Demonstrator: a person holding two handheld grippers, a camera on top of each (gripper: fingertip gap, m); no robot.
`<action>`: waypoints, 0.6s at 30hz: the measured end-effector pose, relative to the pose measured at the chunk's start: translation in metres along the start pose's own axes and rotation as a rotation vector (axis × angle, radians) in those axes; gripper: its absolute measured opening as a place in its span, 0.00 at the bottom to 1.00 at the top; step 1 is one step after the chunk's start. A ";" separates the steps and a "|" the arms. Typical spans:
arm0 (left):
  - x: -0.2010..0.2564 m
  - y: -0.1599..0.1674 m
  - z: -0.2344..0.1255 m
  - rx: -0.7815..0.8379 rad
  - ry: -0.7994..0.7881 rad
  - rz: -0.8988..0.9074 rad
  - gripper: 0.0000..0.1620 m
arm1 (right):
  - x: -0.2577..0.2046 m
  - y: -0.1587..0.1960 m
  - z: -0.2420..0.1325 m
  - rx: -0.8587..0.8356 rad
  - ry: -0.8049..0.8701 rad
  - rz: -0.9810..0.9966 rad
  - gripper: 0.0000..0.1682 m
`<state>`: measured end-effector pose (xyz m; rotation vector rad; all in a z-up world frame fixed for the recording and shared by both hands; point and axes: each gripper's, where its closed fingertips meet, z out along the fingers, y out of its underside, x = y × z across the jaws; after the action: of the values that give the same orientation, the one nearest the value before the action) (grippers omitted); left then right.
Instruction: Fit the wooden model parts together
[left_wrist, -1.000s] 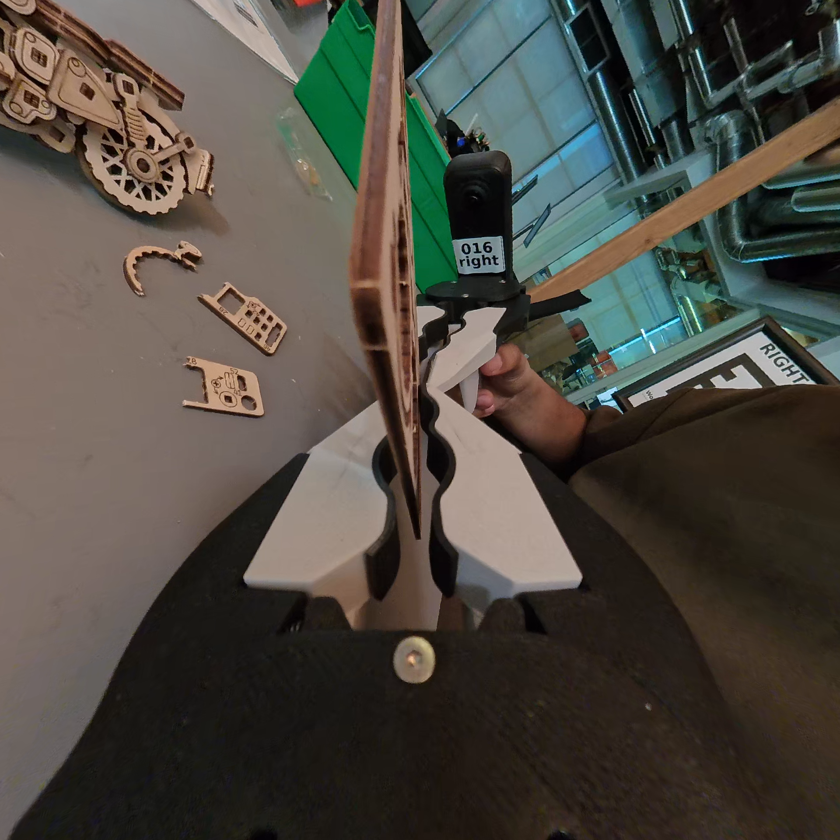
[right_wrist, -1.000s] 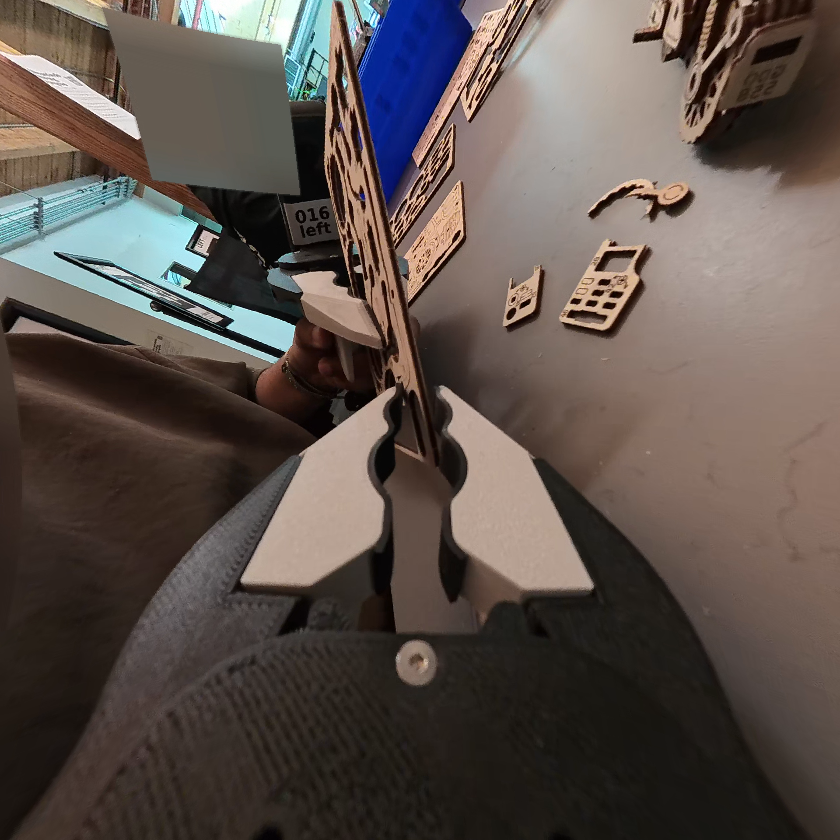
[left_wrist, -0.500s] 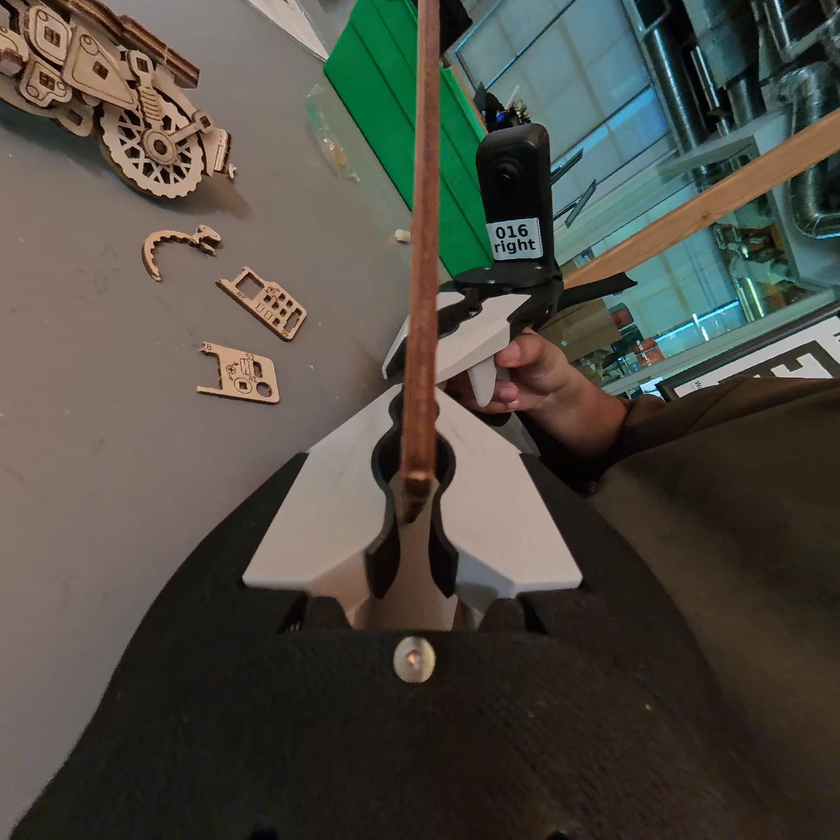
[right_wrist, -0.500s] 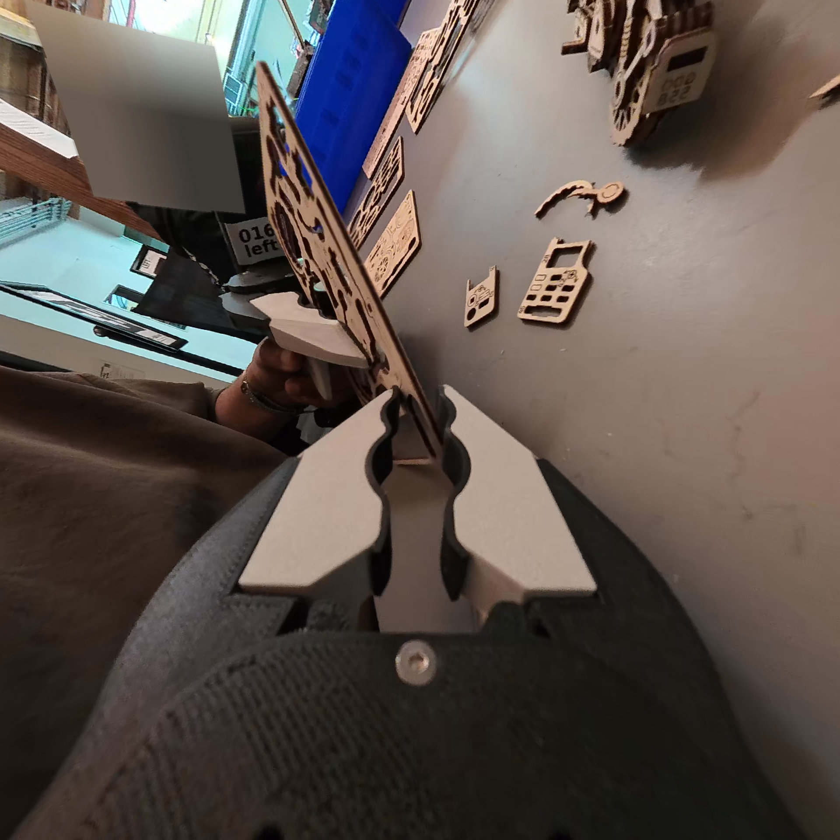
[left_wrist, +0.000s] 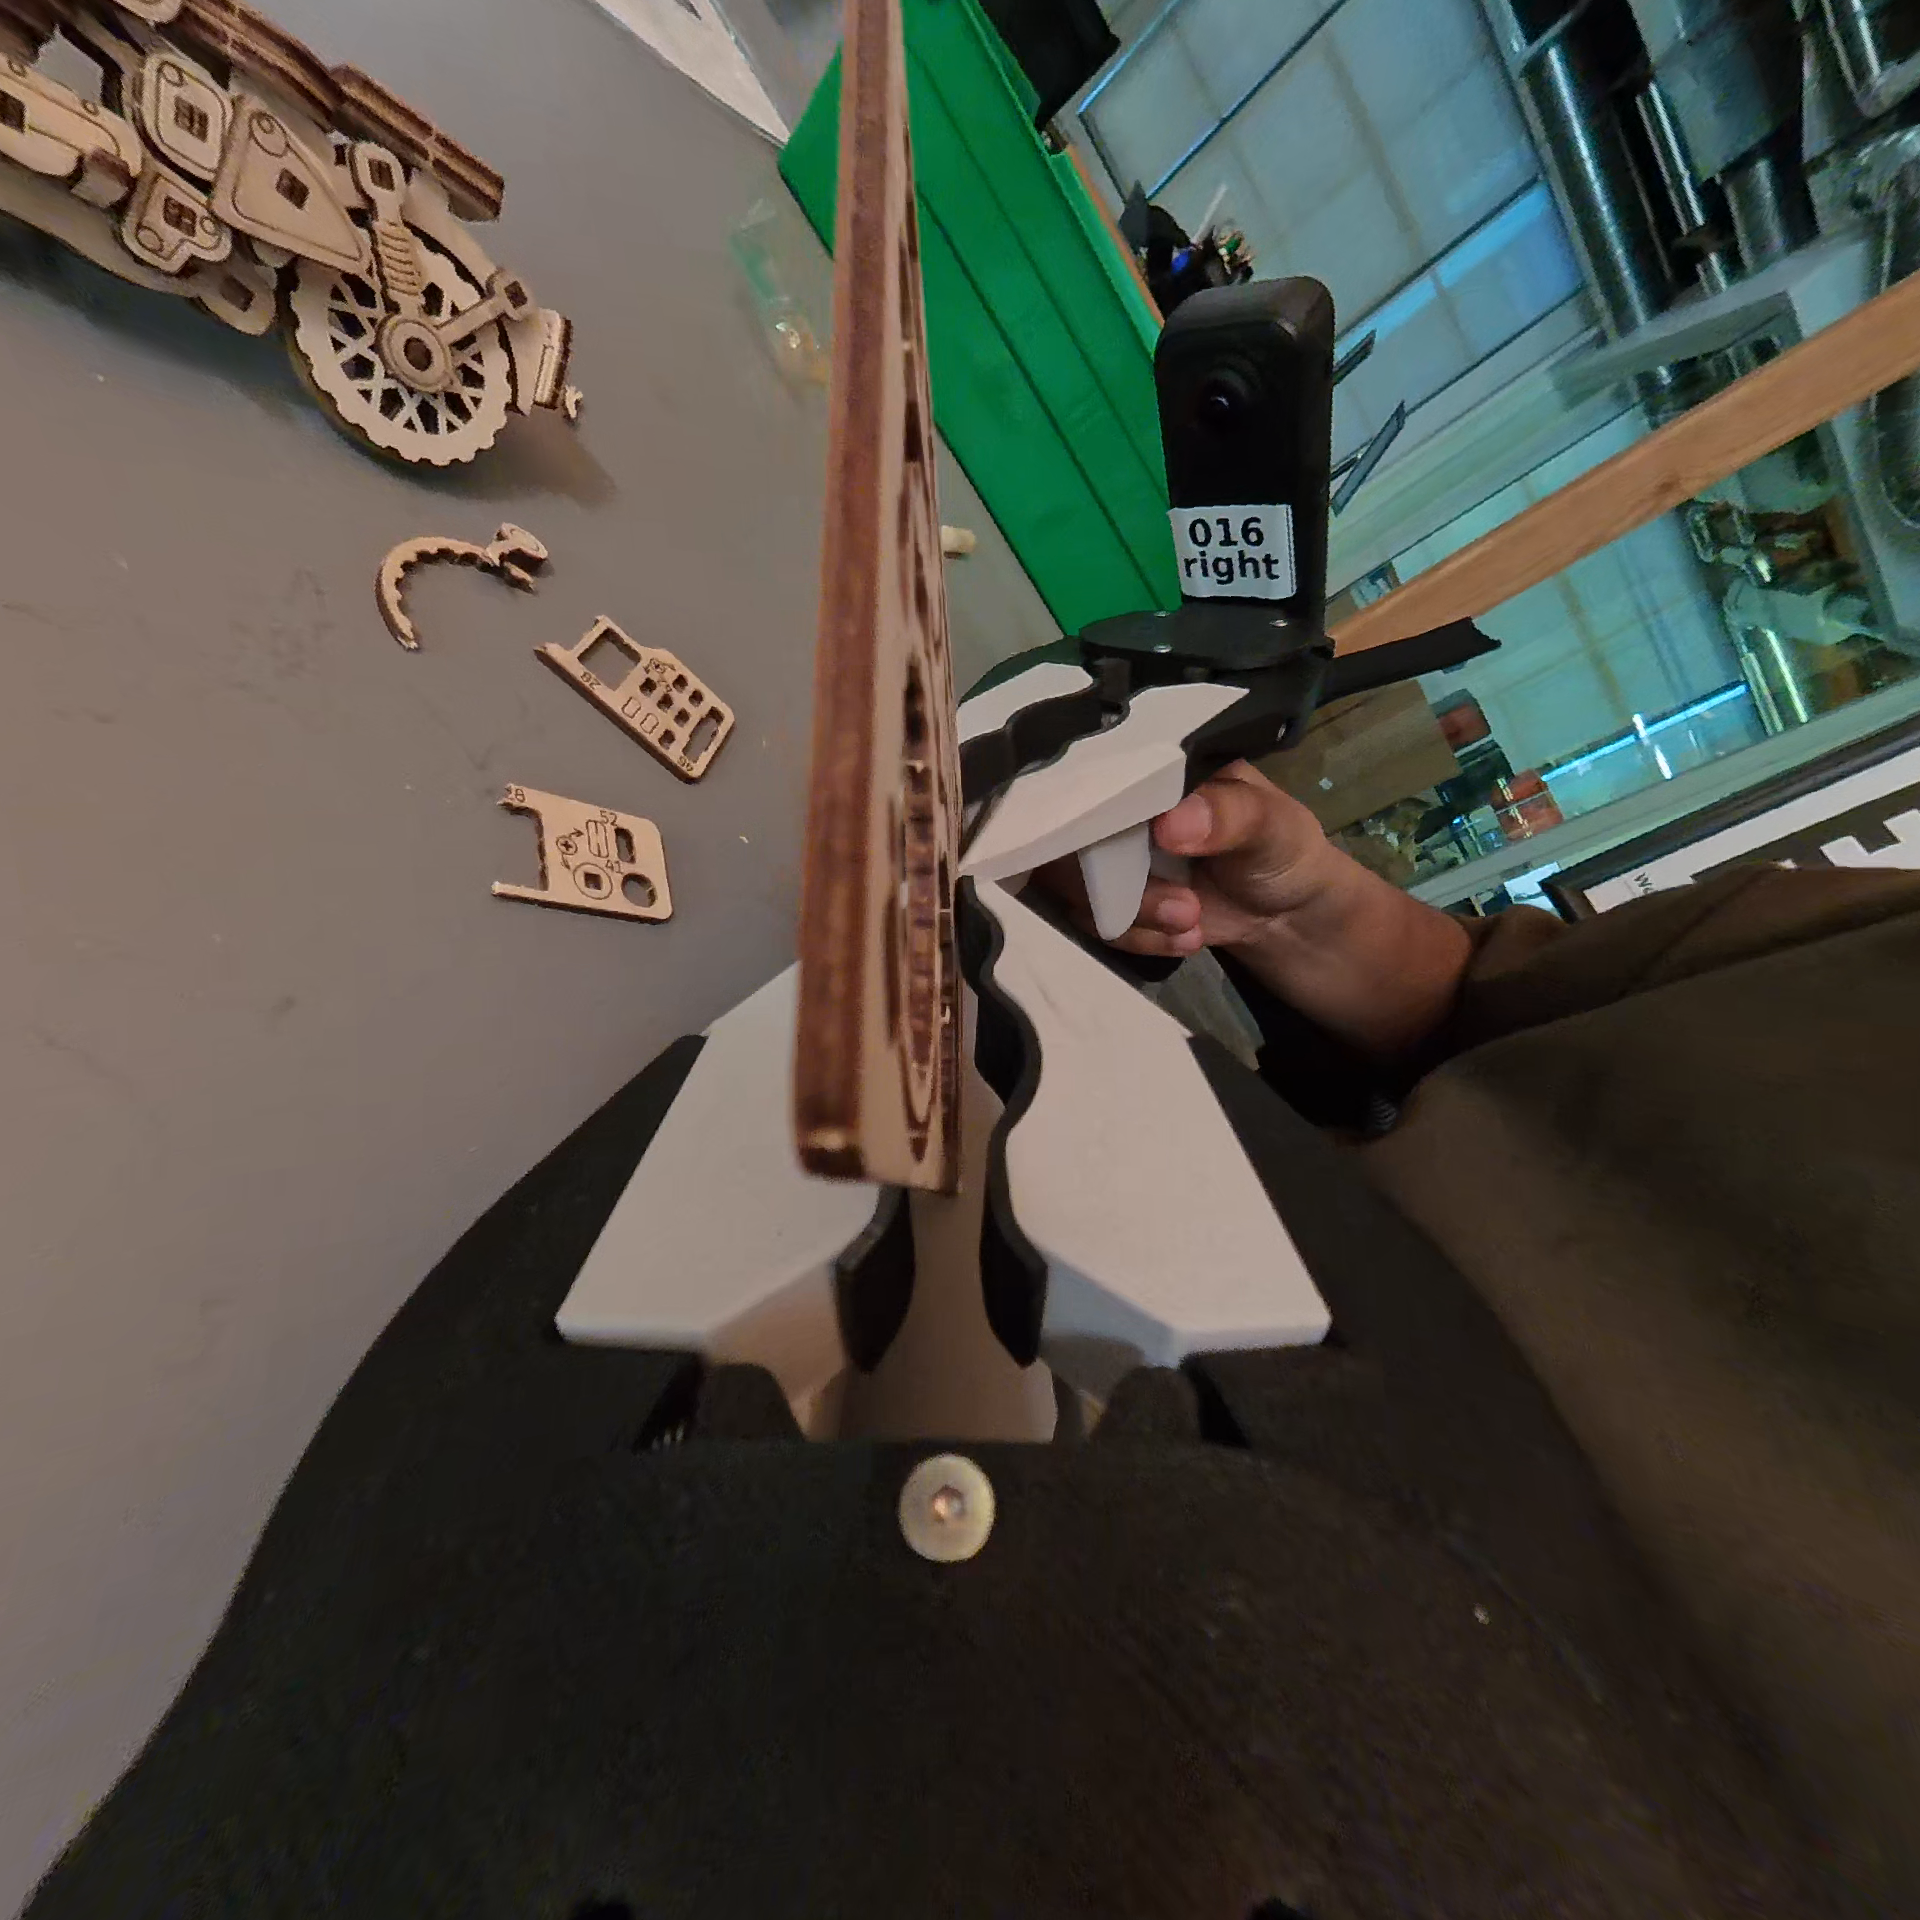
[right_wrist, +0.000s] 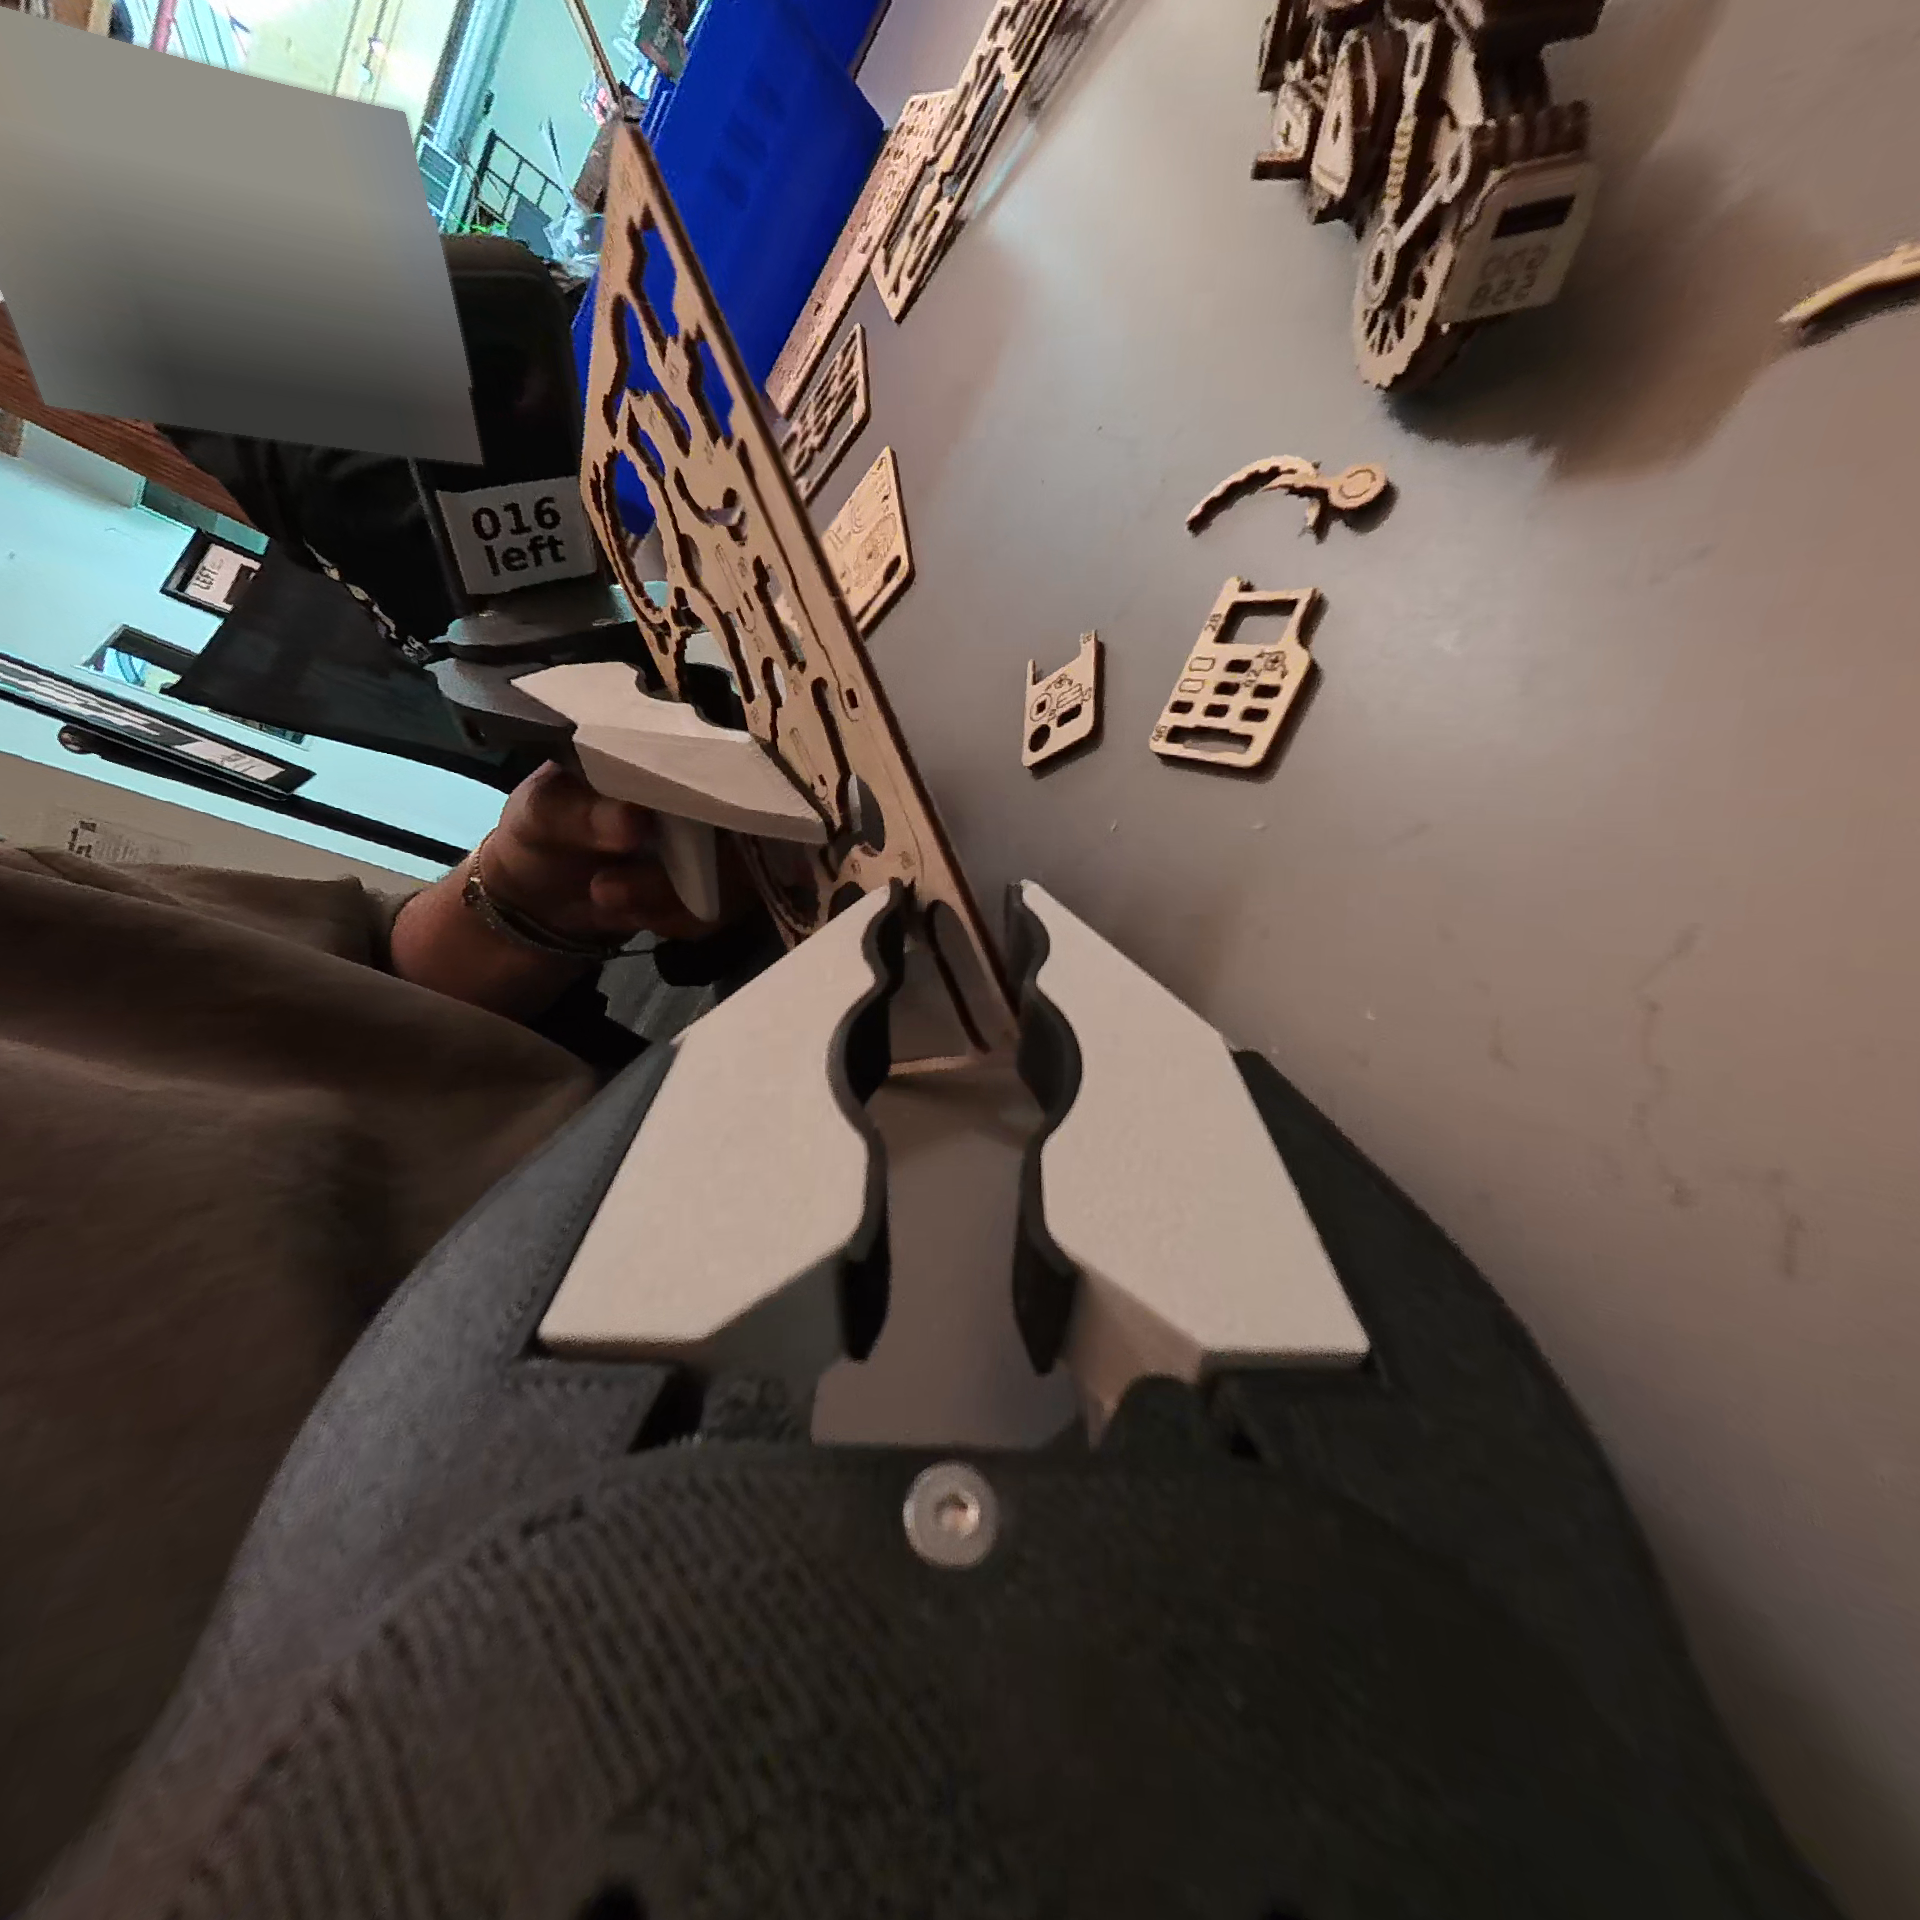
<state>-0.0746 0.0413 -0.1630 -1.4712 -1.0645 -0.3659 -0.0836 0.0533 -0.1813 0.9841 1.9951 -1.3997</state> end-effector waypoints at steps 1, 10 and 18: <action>0.000 -0.001 -0.001 0.003 0.007 -0.007 0.00 | -0.001 -0.001 0.000 0.000 -0.007 -0.008 0.11; 0.004 0.000 -0.002 -0.009 0.053 -0.029 0.00 | -0.005 -0.016 -0.012 0.079 -0.071 -0.010 0.12; 0.004 0.003 0.000 -0.026 0.046 -0.015 0.00 | -0.005 -0.011 -0.011 0.041 -0.020 -0.127 0.03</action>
<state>-0.0701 0.0430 -0.1616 -1.4717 -1.0376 -0.4232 -0.0886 0.0597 -0.1675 0.8703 2.0530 -1.5179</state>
